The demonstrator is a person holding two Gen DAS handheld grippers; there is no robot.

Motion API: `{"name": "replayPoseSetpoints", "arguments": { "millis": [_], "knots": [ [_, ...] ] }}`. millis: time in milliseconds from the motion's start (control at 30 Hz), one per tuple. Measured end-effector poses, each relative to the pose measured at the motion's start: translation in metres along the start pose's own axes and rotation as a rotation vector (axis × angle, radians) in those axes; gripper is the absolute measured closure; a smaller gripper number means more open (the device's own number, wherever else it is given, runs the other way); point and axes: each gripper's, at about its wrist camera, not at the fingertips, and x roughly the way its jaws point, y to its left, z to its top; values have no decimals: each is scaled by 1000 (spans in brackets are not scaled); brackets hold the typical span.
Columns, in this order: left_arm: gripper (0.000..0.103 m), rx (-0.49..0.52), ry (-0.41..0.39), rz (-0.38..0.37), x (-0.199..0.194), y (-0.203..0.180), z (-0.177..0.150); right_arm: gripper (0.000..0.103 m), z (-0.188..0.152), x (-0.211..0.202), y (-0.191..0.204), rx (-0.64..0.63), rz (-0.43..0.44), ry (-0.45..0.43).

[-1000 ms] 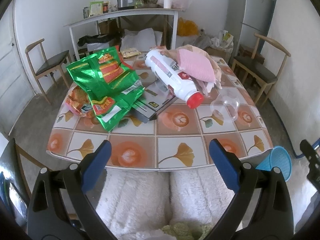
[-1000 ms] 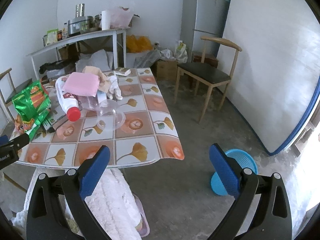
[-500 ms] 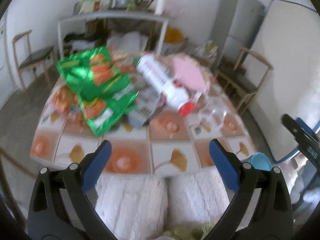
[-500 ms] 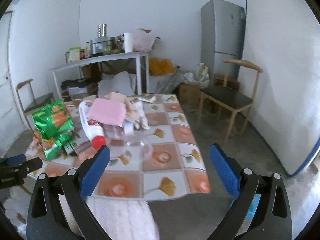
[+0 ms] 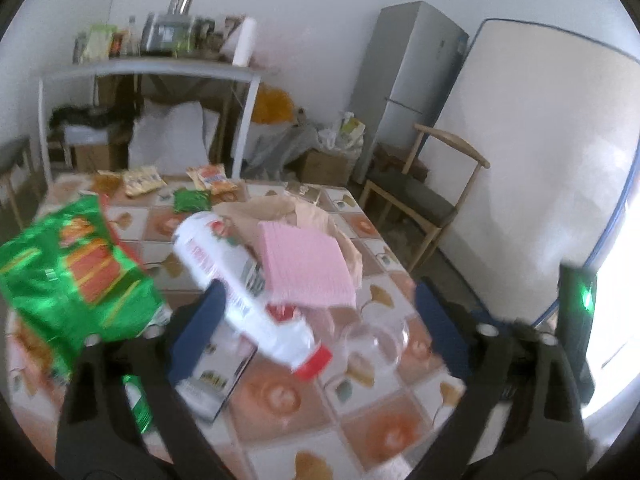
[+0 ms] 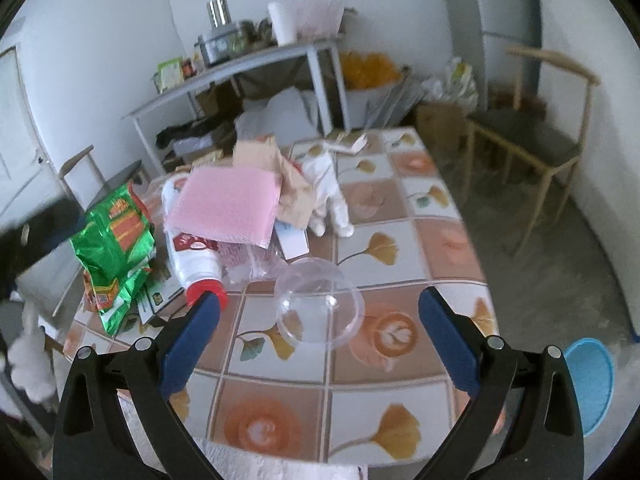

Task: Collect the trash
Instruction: 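Grasp the pink bubble-wrap sheet with the left tool while the right tool grasps the clear plastic dome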

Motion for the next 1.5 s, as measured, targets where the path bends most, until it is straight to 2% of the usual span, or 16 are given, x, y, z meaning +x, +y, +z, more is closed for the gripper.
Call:
{"name": "replayPoseSetpoints", "arguments": {
  "millis": [133, 200, 233, 433, 600, 800, 1067, 1367, 1500],
  "knots": [
    [43, -61, 79, 5, 43, 22, 16, 6, 3, 26, 4, -47, 40, 44],
    [44, -66, 115, 7, 58, 30, 19, 7, 2, 39, 7, -75, 39, 62],
    [48, -67, 137, 18, 66, 33, 21, 7, 2, 45, 9, -87, 38, 74],
    [62, -77, 195, -13, 84, 43, 24, 7, 2, 66, 11, -106, 30, 109],
    [73, -58, 217, -26, 90, 39, 24, 16, 0, 72, 11, -106, 24, 122],
    [78, -49, 192, -29, 86, 37, 24, 37, -3, 75, 7, -81, 29, 141],
    [81, -64, 143, -46, 61, 33, 24, 38, -4, 62, 4, -65, 22, 123],
    [82, -2, -36, -43, 9, 20, 23, 38, -2, 35, 7, -53, 5, 74],
    [82, -7, -73, -47, -10, 16, 22, 38, -3, 21, 9, -45, 1, 52]
  ]
}}
